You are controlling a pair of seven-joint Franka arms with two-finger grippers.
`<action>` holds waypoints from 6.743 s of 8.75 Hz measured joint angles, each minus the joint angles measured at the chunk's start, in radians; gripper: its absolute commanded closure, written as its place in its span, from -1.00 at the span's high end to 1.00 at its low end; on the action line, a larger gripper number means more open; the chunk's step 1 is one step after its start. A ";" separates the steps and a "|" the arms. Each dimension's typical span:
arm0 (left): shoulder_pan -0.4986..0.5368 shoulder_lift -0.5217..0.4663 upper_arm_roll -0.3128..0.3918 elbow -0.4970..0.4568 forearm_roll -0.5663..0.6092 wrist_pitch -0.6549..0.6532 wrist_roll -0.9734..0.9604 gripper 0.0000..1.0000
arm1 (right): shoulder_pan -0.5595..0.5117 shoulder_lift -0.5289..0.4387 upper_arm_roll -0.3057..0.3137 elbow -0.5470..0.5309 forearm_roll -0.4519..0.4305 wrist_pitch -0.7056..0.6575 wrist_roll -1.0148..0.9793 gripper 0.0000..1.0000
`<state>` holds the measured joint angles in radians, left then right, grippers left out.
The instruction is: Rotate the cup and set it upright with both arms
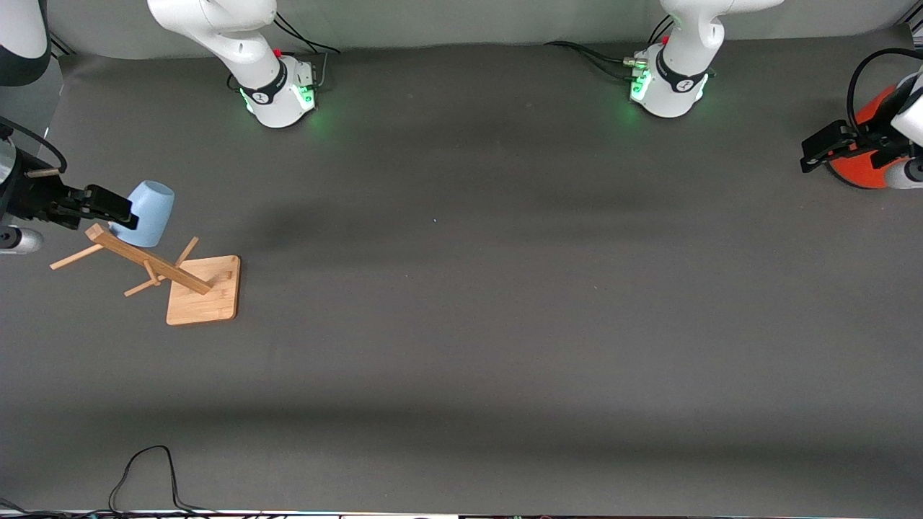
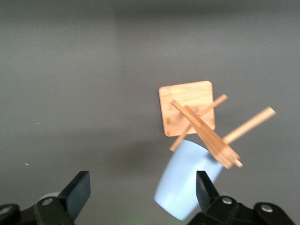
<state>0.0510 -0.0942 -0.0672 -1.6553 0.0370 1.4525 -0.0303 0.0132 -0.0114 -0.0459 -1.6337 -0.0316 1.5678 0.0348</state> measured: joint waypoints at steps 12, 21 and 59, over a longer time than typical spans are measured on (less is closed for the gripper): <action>-0.004 0.274 0.003 0.014 0.025 -0.063 -0.001 1.00 | 0.013 -0.142 -0.170 -0.219 0.066 0.047 0.390 1.00; -0.011 0.400 0.000 0.095 0.068 -0.057 -0.001 1.00 | 0.017 -0.166 -0.176 -0.570 0.067 0.396 0.402 0.47; -0.092 0.411 -0.005 0.096 0.081 -0.083 -0.015 1.00 | 0.972 0.963 0.022 0.429 -0.091 0.419 2.452 1.00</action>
<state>-0.0408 0.3167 -0.0719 -1.5596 0.1182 1.3695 -0.0451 0.9855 0.9520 -0.0236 -1.2047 -0.1228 1.9872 2.4863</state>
